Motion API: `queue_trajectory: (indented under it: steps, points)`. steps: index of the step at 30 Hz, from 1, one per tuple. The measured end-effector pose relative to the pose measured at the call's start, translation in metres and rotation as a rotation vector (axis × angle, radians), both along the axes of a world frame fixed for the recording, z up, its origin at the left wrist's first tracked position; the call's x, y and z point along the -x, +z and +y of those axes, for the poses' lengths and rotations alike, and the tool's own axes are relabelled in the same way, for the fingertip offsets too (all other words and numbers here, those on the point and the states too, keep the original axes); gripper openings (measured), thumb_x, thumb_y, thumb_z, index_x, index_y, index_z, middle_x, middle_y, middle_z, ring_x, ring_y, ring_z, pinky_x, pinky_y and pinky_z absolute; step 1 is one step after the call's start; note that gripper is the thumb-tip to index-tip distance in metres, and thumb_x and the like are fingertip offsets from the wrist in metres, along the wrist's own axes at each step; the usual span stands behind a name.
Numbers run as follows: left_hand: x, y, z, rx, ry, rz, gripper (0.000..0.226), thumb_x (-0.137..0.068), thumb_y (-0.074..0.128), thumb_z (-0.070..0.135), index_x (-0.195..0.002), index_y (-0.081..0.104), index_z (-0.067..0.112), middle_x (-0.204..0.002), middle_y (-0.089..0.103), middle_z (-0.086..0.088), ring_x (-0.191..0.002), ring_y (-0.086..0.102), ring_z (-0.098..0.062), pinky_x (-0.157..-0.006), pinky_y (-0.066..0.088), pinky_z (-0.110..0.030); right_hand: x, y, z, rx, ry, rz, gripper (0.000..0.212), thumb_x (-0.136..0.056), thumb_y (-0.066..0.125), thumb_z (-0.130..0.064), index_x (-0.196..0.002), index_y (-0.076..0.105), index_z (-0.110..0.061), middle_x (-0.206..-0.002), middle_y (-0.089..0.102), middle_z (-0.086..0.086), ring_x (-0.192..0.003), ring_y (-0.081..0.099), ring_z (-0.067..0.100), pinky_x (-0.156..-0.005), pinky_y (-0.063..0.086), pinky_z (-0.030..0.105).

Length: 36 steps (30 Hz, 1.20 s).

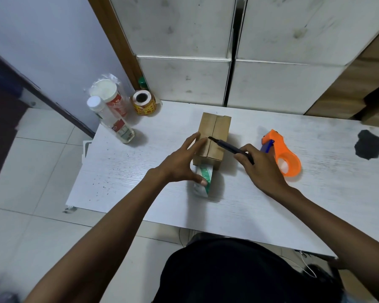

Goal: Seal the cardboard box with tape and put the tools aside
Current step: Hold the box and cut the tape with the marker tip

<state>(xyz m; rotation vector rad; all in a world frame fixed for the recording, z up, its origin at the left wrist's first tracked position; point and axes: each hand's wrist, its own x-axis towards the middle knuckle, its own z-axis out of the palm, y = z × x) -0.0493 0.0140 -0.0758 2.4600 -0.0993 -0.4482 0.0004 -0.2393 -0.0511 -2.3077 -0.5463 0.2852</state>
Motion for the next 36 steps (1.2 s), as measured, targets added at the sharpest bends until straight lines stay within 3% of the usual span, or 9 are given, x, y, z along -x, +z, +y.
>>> queue_trajectory:
  steps: [4,6,9,16,20,26,31,36]
  points:
    - [0.002,-0.001,0.004,-0.04,-0.029,-0.027,0.131,-0.058,0.093,0.049,-0.158,0.009,0.034,-0.166,-0.009,0.02,-0.146,0.033,-0.02,-0.097,0.052,-0.049,0.007,0.002,-0.008,-0.007,0.069,-0.03,0.022,-0.103,0.041,-0.025,-0.093,0.059,-0.017,-0.058,0.048,-0.008,-0.051,0.045,0.008,-0.051,0.027,0.024]
    - [0.004,-0.003,0.004,-0.041,-0.035,-0.021,0.133,-0.057,0.092,0.051,-0.158,0.007,0.036,-0.165,-0.012,0.022,-0.147,0.032,-0.019,-0.098,0.052,-0.049,0.011,0.004,-0.012,-0.002,0.125,-0.053,0.023,-0.101,0.044,-0.021,-0.108,0.065,-0.017,-0.064,0.056,-0.003,-0.058,0.051,0.009,-0.051,0.032,0.027]
    - [0.004,-0.002,0.005,-0.061,-0.043,-0.01,0.135,-0.056,0.091,0.056,-0.158,0.004,0.039,-0.164,-0.013,0.024,-0.146,0.035,-0.02,-0.097,0.052,-0.051,0.02,0.006,-0.016,0.031,0.201,-0.084,0.029,-0.098,0.051,-0.022,-0.122,0.066,-0.015,-0.072,0.06,-0.006,-0.063,0.055,0.005,-0.056,0.035,0.013]
    - [0.004,0.002,0.005,-0.137,-0.07,-0.002,0.138,-0.055,0.089,0.06,-0.157,-0.001,0.041,-0.163,-0.017,0.024,-0.14,0.043,-0.026,-0.093,0.053,-0.048,0.03,0.007,0.005,0.078,0.263,-0.143,0.026,-0.096,0.056,-0.02,-0.119,0.068,-0.014,-0.079,0.058,-0.005,-0.067,0.052,0.009,-0.055,0.036,0.015]
    - [0.004,0.003,0.003,-0.156,-0.074,0.002,0.139,-0.055,0.089,0.06,-0.157,-0.002,0.04,-0.164,-0.018,0.022,-0.141,0.042,-0.027,-0.092,0.053,-0.048,0.032,0.006,0.014,0.085,0.289,-0.18,0.028,-0.096,0.057,-0.022,-0.121,0.067,-0.013,-0.088,0.068,0.007,-0.075,0.063,0.021,-0.057,0.049,0.031]
    - [0.004,0.003,0.003,-0.129,-0.065,0.014,0.138,-0.056,0.091,0.055,-0.158,0.0,0.038,-0.165,-0.017,0.019,-0.129,0.053,-0.031,-0.087,0.053,-0.043,0.033,0.001,0.017,0.157,0.285,-0.221,0.03,-0.096,0.056,-0.022,-0.124,0.065,-0.012,-0.092,0.068,0.01,-0.074,0.064,0.022,-0.052,0.036,0.016]
    - [0.004,0.006,0.002,-0.073,-0.065,0.028,0.135,-0.06,0.093,0.047,-0.159,0.002,0.034,-0.166,-0.016,0.015,-0.118,0.059,-0.029,-0.088,0.055,-0.041,0.034,0.001,0.014,0.2,0.278,-0.273,0.027,-0.096,0.057,-0.022,-0.119,0.066,-0.012,-0.085,0.067,0.01,-0.069,0.064,0.026,-0.05,0.036,0.024]
    - [0.004,0.004,0.003,-0.092,-0.066,0.032,0.137,-0.059,0.092,0.05,-0.158,-0.001,0.037,-0.165,-0.018,0.018,-0.121,0.058,-0.029,-0.086,0.056,-0.042,0.035,0.001,0.01,0.236,0.268,-0.295,0.026,-0.095,0.057,-0.023,-0.117,0.067,-0.014,-0.081,0.066,0.01,-0.065,0.063,0.027,-0.045,0.041,0.027]
